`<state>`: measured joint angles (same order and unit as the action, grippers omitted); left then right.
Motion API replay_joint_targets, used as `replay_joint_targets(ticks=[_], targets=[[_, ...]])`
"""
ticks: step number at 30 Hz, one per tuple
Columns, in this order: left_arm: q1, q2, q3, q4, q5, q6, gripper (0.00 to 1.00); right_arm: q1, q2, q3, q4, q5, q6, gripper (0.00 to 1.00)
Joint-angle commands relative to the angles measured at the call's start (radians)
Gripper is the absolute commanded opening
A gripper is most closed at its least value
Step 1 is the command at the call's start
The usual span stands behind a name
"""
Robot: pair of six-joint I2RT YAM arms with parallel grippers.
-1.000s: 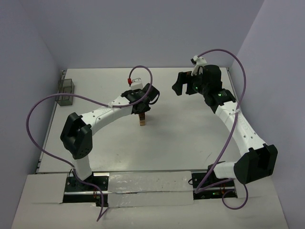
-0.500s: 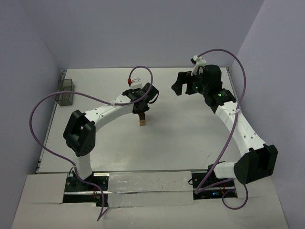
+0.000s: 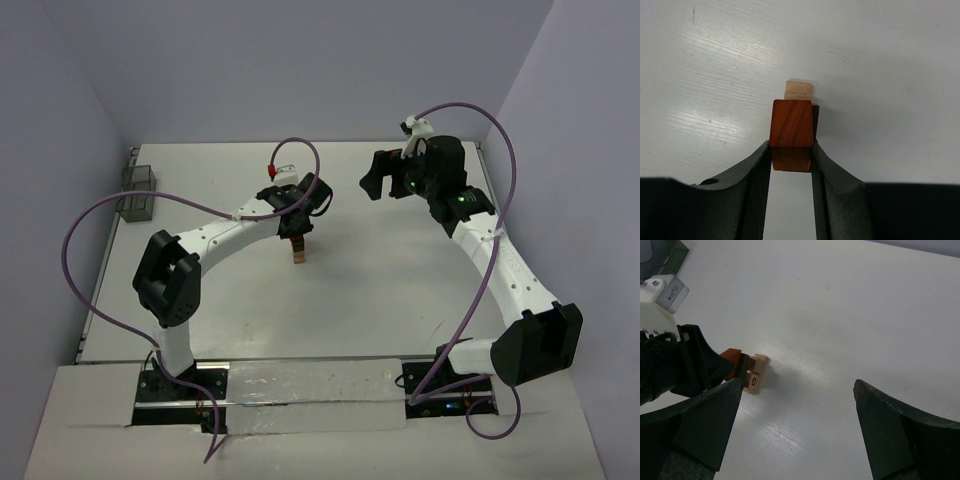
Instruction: Build the wood block tower
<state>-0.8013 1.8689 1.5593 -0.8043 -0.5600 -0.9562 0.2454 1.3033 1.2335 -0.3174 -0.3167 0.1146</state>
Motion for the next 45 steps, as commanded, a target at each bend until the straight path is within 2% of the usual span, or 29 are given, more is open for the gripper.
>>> replay_joint_targets(ticks=[1, 15, 20, 23, 30, 38, 45], targets=[[0.001, 0.009, 0.052, 0.016, 0.005, 0.011, 0.09, -0.009, -0.029, -0.005, 0.050, -0.011, 0.010, 1.00], [0.001, 0.025, 0.055, 0.024, 0.025, 0.018, 0.09, -0.011, -0.029, -0.009, 0.054, -0.015, 0.011, 1.00], [0.001, 0.032, 0.057, 0.026, 0.036, 0.027, 0.14, -0.011, -0.030, -0.009, 0.052, -0.015, 0.010, 1.00], [0.001, 0.033, 0.054, 0.028, 0.040, 0.029, 0.21, -0.011, -0.030, -0.010, 0.051, -0.015, 0.011, 1.00], [-0.001, 0.030, 0.050, 0.034, 0.048, 0.037, 0.45, -0.012, -0.030, -0.009, 0.052, -0.018, 0.013, 1.00], [0.001, 0.021, 0.037, 0.034, 0.055, 0.038, 0.80, -0.011, -0.032, -0.011, 0.052, -0.020, 0.011, 1.00], [0.000, -0.029, 0.049, 0.046, 0.084, 0.082, 0.99, -0.011, -0.029, -0.008, 0.054, -0.026, 0.014, 1.00]])
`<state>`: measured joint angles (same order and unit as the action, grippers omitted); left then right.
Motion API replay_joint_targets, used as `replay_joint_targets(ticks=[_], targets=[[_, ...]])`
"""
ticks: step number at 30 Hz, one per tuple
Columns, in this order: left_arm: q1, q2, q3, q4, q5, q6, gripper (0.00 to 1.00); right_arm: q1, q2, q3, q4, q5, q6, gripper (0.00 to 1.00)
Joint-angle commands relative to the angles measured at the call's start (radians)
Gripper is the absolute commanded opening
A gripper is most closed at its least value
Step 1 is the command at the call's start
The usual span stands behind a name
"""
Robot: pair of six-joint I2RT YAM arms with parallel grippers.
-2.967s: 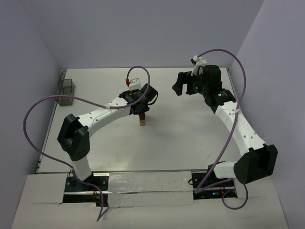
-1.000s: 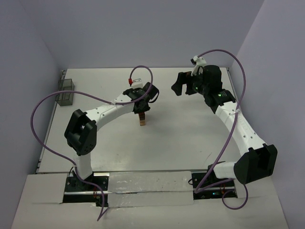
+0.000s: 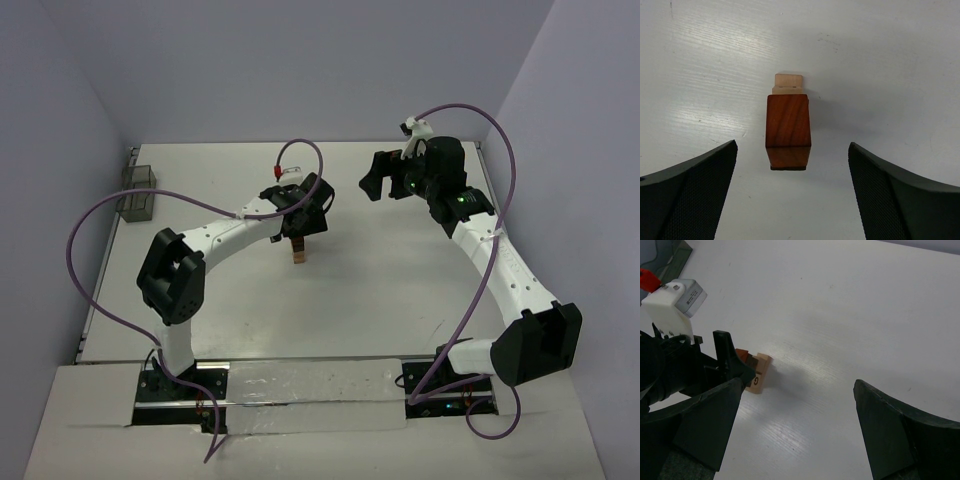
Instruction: Build the wood block tower
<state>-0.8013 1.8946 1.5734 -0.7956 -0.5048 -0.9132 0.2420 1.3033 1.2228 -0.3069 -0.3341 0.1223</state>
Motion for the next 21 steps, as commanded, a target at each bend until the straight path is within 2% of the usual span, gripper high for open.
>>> replay_joint_targets(ticks=[1, 6, 8, 10, 12, 15, 17, 20, 21], targets=[[-0.001, -0.079, 0.042, 0.049, 0.060, 0.074, 0.99, -0.007, -0.029, 0.001, 0.043, -0.011, 0.005, 1.00], [0.000, -0.232, 0.084, 0.096, 0.164, 0.344, 0.99, -0.008, -0.033, 0.001, 0.033, -0.009, -0.005, 1.00], [0.009, -0.325, 0.050, 0.142, 0.131, 0.460, 0.99, -0.008, -0.037, 0.000, 0.020, 0.002, -0.018, 1.00], [0.062, -0.397, 0.015, 0.163, 0.192, 0.515, 0.99, -0.009, -0.042, -0.001, 0.008, 0.030, -0.035, 1.00], [0.174, -0.438, -0.009, 0.147, 0.258, 0.525, 0.99, -0.009, -0.044, -0.002, -0.011, 0.046, -0.053, 1.00], [0.402, -0.463, -0.033, 0.100, 0.426, 0.541, 0.99, -0.014, -0.040, 0.002, -0.060, 0.099, -0.084, 1.00], [0.621, -0.460, -0.071, 0.066, 0.537, 0.579, 0.99, -0.027, -0.050, -0.017, -0.089, 0.162, -0.107, 1.00], [0.760, -0.491, -0.165, 0.086, 0.535, 0.640, 0.99, -0.051, -0.088, -0.081, -0.062, 0.219, -0.137, 1.00], [0.798, -0.531, -0.231, 0.145, 0.534, 0.687, 0.99, -0.067, -0.109, -0.119, -0.043, 0.243, -0.154, 1.00]])
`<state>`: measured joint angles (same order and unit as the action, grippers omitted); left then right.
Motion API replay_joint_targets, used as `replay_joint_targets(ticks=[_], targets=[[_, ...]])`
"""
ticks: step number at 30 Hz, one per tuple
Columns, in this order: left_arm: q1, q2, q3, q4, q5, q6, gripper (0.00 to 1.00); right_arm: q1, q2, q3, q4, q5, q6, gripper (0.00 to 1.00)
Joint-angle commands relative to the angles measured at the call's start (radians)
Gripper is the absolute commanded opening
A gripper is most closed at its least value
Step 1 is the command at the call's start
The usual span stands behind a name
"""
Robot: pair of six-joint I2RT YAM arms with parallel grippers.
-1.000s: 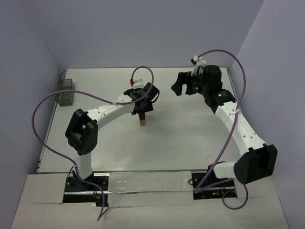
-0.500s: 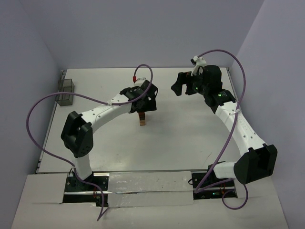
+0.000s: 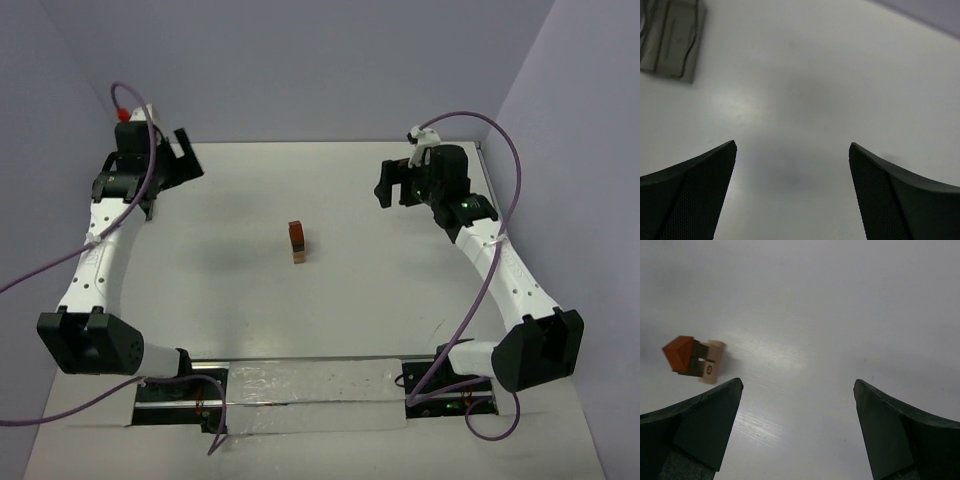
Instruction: Build the wood block tower
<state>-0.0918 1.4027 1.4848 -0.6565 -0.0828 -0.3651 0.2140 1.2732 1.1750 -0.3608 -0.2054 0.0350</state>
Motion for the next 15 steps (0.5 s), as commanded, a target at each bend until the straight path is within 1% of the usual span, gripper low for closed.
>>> replay_joint_targets(ticks=[1, 2, 4, 5, 8, 9, 12, 15], targets=[[0.121, -0.088, -0.204, 0.050, 0.102, 0.183, 0.99, -0.056, -0.095, -0.107, 0.027, 0.134, -0.078, 1.00], [0.142, -0.118, -0.247, 0.077, 0.093, 0.222, 0.99, -0.072, -0.103, -0.138, 0.035, 0.141, -0.079, 1.00], [0.161, -0.201, -0.363, 0.157, 0.110, 0.302, 0.99, -0.145, -0.108, -0.191, 0.040, 0.162, -0.070, 1.00], [0.161, -0.244, -0.423, 0.172, 0.113, 0.319, 0.99, -0.161, -0.105, -0.200, 0.035, 0.172, -0.066, 1.00], [0.161, -0.300, -0.524, 0.212, 0.136, 0.330, 0.99, -0.230, -0.106, -0.261, 0.041, 0.188, -0.071, 1.00], [0.161, -0.309, -0.549, 0.222, 0.130, 0.328, 0.99, -0.250, -0.115, -0.294, 0.050, 0.196, -0.072, 1.00], [0.161, -0.294, -0.563, 0.224, 0.098, 0.323, 0.99, -0.261, -0.162, -0.342, 0.079, 0.204, -0.071, 1.00], [0.161, -0.294, -0.565, 0.233, 0.108, 0.324, 0.99, -0.264, -0.197, -0.369, 0.092, 0.232, -0.070, 1.00]])
